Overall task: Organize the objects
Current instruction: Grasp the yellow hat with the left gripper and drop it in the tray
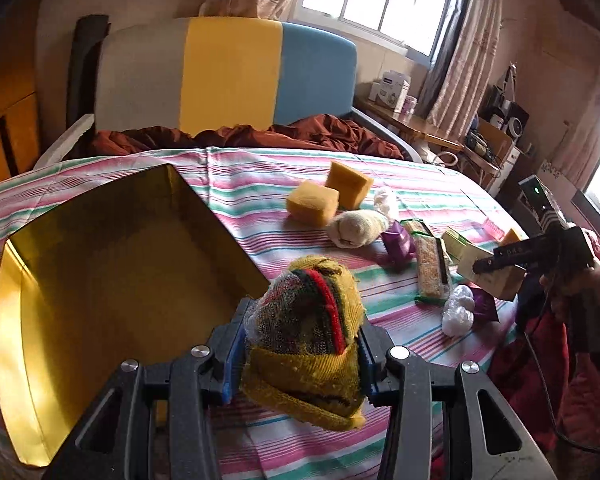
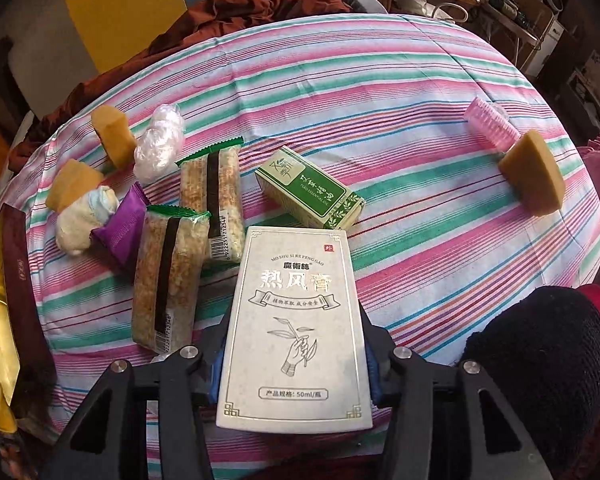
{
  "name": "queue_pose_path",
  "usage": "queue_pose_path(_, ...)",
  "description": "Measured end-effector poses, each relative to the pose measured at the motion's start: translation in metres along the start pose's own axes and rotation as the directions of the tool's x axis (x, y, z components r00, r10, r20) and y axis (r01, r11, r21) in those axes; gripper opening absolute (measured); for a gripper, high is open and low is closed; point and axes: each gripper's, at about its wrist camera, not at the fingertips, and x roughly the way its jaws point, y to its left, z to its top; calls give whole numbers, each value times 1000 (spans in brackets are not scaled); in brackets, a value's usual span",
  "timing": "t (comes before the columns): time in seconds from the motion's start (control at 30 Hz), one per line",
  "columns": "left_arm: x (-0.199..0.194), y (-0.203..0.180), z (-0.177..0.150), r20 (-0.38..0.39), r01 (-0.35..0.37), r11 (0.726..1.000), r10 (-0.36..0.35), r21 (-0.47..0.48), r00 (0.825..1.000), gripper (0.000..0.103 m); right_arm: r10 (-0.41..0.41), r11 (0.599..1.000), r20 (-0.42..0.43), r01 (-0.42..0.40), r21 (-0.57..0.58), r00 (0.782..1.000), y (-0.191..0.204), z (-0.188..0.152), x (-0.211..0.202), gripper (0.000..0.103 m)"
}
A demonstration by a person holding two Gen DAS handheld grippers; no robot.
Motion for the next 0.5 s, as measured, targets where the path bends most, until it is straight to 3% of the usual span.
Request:
queue_pose_path(0.2, -23, 57, -7, 23, -131, 984, 135, -121, 991, 47, -3, 1000, 34, 3, -17, 999, 7, -1, -5, 51)
queue_pose_path(0.5, -24, 133, -41, -82, -350, 908, 341, -229, 937, 47, 14, 1000, 99, -12, -19, 995, 9, 0, -11, 51)
